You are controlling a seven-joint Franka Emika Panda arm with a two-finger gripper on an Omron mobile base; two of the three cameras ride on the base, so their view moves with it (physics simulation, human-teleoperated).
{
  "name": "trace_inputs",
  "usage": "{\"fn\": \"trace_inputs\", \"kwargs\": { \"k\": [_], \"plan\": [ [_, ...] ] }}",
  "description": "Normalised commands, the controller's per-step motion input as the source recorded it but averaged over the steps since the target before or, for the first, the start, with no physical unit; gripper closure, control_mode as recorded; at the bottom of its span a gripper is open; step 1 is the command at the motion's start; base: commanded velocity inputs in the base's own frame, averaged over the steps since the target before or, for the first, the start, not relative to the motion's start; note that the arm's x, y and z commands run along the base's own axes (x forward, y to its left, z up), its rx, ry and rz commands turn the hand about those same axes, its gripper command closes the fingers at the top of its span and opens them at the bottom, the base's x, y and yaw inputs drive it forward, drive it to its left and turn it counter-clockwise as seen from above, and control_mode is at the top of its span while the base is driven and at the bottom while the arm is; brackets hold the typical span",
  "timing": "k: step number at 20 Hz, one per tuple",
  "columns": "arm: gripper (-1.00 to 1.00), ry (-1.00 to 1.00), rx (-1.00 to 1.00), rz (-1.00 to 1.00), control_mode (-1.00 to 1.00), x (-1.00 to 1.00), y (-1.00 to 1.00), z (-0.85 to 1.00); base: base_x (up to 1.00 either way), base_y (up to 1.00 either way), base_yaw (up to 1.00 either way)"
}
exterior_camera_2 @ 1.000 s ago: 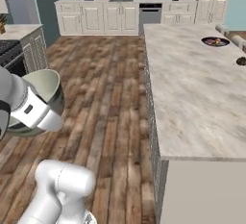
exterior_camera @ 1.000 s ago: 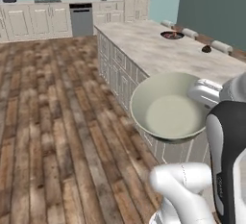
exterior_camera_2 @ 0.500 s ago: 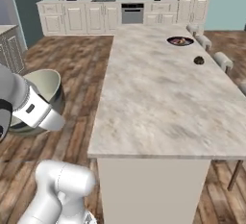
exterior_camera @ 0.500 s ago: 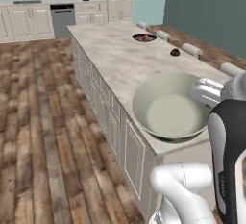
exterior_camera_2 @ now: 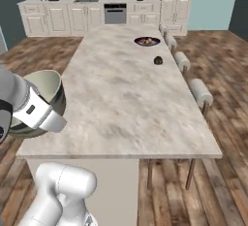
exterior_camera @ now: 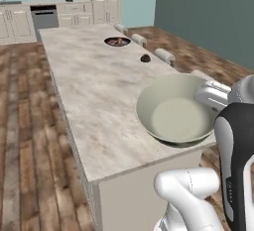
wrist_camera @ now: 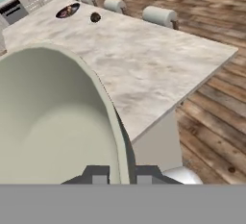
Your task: Take the smaller bowl and place it next to the appetizer plate on the dining counter , and place the larger bowl next to the plate with cooked food.
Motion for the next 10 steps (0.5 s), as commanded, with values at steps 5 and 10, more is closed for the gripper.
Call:
{"fn": "trace_inputs", "kwargs": {
  "k": [5,10],
  "plan": [
    [1.00,0.00,0.00,0.00,1.00,0.00,0.00,0.00,0.06,-1.00,-0.04],
    [1.00,0.00,0.00,0.00,1.00,0.00,0.00,0.00,0.08,-1.00,-0.01]
  ]
}}
